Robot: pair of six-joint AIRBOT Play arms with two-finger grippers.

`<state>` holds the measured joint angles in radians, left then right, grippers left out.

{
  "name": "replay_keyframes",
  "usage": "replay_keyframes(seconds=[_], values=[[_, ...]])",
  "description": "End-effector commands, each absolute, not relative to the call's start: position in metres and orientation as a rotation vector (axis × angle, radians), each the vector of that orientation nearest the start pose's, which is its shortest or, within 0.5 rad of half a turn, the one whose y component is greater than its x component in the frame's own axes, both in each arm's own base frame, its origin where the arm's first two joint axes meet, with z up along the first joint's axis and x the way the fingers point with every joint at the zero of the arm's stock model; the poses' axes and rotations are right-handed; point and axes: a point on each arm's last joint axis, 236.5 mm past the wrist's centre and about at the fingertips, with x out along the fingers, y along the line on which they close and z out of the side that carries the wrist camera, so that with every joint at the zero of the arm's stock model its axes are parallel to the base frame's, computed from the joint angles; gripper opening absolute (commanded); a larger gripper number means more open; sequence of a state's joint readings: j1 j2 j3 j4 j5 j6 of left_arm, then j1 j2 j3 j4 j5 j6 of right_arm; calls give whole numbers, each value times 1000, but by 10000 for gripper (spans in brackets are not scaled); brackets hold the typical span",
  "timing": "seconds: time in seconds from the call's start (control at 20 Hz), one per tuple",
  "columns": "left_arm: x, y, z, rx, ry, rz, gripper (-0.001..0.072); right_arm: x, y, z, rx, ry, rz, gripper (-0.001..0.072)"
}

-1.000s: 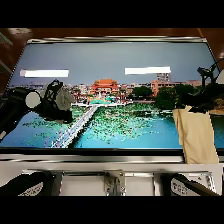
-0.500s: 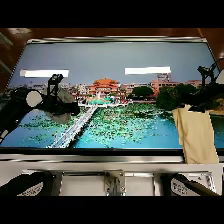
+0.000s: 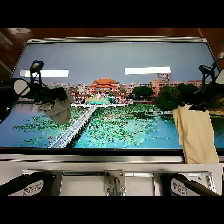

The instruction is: Fold the shirts.

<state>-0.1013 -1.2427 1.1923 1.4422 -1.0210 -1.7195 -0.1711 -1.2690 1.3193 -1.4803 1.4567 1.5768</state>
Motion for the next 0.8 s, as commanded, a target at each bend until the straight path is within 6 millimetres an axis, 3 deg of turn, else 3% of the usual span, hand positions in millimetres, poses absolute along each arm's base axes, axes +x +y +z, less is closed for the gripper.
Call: replay_keyframes(seconds=[0.0,0.1,0.35,0.6,0.65,0.7,0.75], values=[[437,16,44,-260,1127,94,677,352,-39,52,195,1388,-80,668],[443,37,15,-291,1195,140,679,352,-39,52,197,1386,-79,668],[451,31,-70,-351,1339,139,686,355,-37,52,204,1374,-73,668],[452,27,-114,-388,1397,145,670,359,-29,54,234,1357,-46,667],[455,27,-116,-406,1390,162,570,360,-25,55,247,1354,-34,667],[458,28,-115,-409,1374,165,276,362,-22,55,258,1348,-25,667],[461,28,-110,-411,1362,161,56,363,-19,56,268,1343,-15,667]])
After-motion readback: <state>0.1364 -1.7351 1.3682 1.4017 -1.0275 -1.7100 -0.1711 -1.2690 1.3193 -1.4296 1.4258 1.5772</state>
